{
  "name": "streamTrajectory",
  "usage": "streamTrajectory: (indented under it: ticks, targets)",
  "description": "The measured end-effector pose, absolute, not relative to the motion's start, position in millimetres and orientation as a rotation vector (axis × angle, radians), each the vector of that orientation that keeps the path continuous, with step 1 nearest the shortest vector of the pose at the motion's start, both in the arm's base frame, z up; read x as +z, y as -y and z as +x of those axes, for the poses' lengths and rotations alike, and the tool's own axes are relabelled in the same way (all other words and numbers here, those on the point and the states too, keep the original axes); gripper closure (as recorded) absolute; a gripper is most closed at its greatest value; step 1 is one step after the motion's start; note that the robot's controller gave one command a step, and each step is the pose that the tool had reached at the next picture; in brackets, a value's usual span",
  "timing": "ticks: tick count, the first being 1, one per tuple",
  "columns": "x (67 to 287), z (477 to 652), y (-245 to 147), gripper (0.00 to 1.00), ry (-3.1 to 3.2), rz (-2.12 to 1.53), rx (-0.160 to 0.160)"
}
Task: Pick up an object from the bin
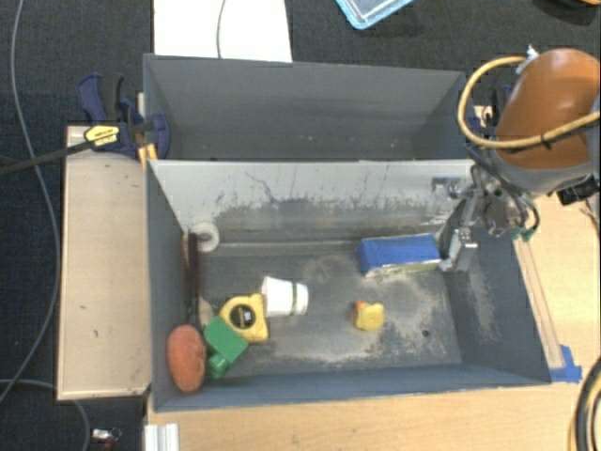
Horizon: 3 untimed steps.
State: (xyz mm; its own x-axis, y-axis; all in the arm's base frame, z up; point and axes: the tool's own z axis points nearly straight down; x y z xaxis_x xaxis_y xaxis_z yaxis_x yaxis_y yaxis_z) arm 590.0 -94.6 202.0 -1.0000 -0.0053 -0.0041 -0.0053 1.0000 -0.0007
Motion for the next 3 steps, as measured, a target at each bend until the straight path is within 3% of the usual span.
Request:
streamTrajectory:
  ticks: [1,2,3]
  targets:
    - [202,590.0,95,0.0,-3.138,-0.008,-0.001]
    - [173,566.7,59,0.0,-3.107,-0.398,-0.005]
    - [166,584.0,25,1.0,-3.125,-0.182,-0.003]
